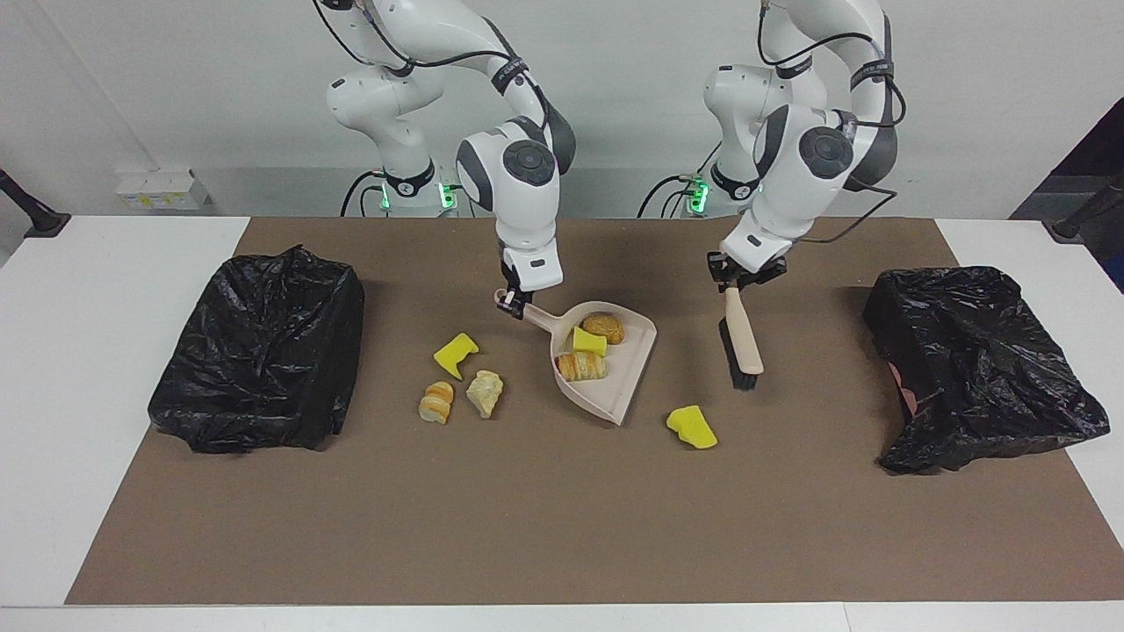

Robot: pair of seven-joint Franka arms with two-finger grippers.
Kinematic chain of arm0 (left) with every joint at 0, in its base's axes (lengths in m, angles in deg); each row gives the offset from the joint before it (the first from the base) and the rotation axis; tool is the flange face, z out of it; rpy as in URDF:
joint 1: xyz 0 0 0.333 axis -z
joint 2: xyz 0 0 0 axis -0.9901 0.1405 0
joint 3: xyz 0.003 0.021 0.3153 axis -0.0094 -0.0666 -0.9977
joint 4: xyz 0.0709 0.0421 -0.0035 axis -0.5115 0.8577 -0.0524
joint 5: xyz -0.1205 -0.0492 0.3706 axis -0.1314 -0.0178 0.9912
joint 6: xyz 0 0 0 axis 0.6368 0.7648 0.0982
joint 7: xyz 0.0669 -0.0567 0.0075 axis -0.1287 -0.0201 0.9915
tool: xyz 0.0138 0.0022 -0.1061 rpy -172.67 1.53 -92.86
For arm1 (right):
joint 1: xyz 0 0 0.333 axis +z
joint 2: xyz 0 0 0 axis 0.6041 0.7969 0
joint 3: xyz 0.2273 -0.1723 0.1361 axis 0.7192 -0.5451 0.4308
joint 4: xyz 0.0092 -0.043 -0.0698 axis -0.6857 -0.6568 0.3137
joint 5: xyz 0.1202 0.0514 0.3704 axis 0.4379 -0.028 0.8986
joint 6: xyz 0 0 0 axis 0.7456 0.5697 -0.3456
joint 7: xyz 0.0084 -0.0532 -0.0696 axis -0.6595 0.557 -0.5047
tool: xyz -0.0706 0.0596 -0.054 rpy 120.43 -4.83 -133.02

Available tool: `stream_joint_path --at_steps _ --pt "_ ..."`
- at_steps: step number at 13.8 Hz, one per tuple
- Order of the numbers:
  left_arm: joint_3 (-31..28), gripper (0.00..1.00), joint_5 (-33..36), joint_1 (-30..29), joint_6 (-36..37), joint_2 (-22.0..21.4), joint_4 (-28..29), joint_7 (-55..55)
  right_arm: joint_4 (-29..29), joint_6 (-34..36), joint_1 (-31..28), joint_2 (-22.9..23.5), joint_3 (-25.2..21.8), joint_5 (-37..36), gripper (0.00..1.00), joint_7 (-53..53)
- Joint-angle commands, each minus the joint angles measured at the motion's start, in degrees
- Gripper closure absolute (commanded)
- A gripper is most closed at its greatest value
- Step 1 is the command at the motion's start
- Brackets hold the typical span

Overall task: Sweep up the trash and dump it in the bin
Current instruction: 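Sweep more pieces from farther away into the dustpan with the brush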

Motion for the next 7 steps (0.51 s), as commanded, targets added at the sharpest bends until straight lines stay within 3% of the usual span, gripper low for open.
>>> stream_joint_path --at_steps 1,4,7 --pt "0.72 1.00 3.71 -2.96 -5.67 5.32 -1.72 -6.61 3.32 0.30 0.38 2.13 0.10 1.25 1.00 1.80" --pt "0.89 1.00 4.70 -3.76 -8.92 13.05 -6.98 -11.56 3.24 -0.32 0.73 2.40 0.19 1.25 1.00 6.80" --pt "1.24 1.00 4.61 -0.10 -8.33 13.86 -7.19 -11.56 3.07 -0.06 0.91 2.31 0.10 1.17 1.00 9.44"
